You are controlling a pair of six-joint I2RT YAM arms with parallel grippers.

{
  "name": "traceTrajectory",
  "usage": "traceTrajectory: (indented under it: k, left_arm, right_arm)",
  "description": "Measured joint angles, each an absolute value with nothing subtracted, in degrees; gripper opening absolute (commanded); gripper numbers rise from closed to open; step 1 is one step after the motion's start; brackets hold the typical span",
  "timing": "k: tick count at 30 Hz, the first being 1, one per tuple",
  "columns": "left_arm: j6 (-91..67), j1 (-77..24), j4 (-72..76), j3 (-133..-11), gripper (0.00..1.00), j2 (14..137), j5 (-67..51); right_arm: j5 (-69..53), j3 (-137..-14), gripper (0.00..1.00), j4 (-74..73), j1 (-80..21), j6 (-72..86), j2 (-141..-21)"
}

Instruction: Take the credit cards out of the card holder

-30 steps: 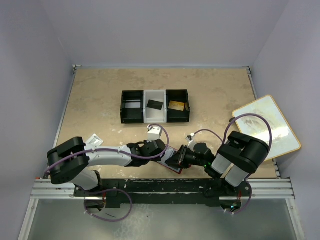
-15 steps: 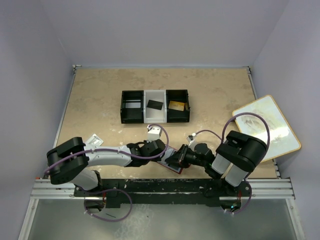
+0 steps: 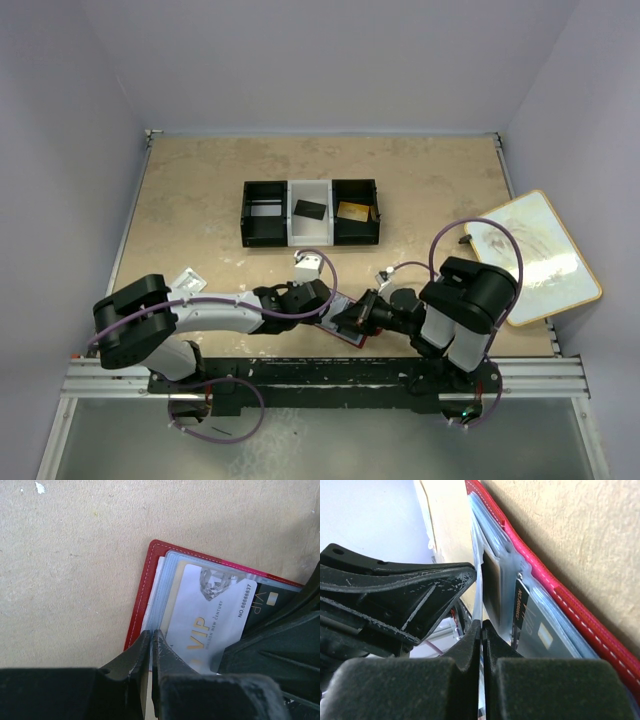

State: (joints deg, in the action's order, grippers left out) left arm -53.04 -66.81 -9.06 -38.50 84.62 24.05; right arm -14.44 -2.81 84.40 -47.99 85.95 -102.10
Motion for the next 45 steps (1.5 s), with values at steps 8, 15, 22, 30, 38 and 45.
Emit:
traceTrajectory:
  k: [8,15,22,30,38,45]
  left_arm:
    - [-53.4,-66.9,-9.3,-38.5,0.01,84.6,24.1]
    - [-53.4,-66.9,-9.3,-38.5,0.01,84.6,24.1]
    - [-53.4,-66.9,-9.9,-38.5,0.01,84.5,24.6]
    - [-53.5,-67.0,-11.2,-38.5,0.02,84.5,24.8]
    - [-53.6,-67.0,-12.7,-38.5,0.07,83.7,24.9]
    - [-54.4,-67.2,-16.3,-38.5,0.12,81.6,24.9]
  right_arm:
    - [-14.5,-0.8,0.00,90.6,-47.9,86.8,-106.6]
    - [-15.8,-1.0,0.00,94.0,-47.1,88.1,-110.8]
    - [-14.9,-0.8,0.00,84.2,-46.9,86.4,-96.8]
    - [-9.1,-1.0,0.00,47.0,-46.5,81.4,-62.5]
    - [-6.9,-1.0,0.00,26.4,-44.2,77.7,-45.5]
    - [-7.6,-3.8,0.01,20.6,-43.8,72.1,-52.3]
